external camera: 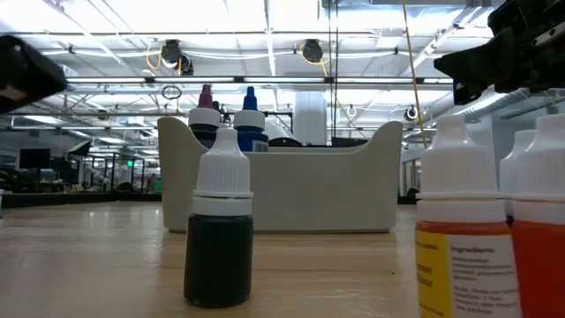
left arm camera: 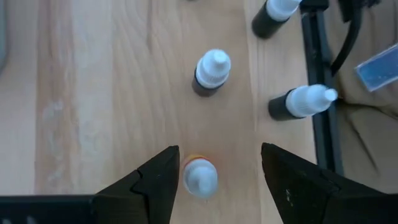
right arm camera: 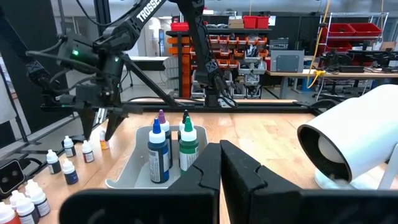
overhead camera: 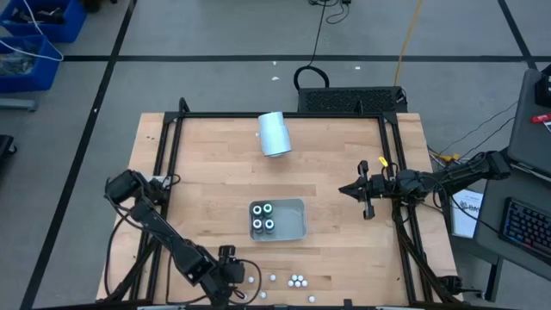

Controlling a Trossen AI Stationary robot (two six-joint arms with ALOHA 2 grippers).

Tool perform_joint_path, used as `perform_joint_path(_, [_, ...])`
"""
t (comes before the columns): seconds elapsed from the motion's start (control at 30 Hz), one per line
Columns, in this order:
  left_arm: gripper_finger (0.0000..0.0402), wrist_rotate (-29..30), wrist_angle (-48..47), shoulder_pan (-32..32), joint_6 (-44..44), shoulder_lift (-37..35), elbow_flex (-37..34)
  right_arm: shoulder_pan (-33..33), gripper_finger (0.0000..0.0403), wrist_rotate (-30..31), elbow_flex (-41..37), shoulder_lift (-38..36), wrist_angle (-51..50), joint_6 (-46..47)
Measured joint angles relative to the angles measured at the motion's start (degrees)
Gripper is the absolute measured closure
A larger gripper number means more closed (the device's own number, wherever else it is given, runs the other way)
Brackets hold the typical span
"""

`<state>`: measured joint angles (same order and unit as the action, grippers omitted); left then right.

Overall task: Pick & Place food coloring
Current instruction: Put the small yellow food coloring into the gray bin

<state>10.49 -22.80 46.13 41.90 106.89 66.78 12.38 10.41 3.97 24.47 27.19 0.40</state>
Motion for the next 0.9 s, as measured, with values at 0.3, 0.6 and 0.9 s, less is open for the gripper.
perform_joint_path(0.3, [0.0172, 0.43, -1.34, -0.2, 0.28, -0.02, 0.03, -0.01, 0.0403, 0.0, -0.01, -0.01, -0.01, -0.01])
perform_joint_path(0.6, [0.0172, 0.51, -1.39, -0.26, 0.0, 0.68, 0.02, 0.0, 0.0403, 0.0, -0.02, 0.0, 0.01, -0.01])
perform_joint_path(0.9, [0.0196, 0.52, -1.5, -0.26, -0.44, 0.68, 0.02, 0.0, 0.0403, 0.0, 0.0, 0.0, -0.01, -0.02])
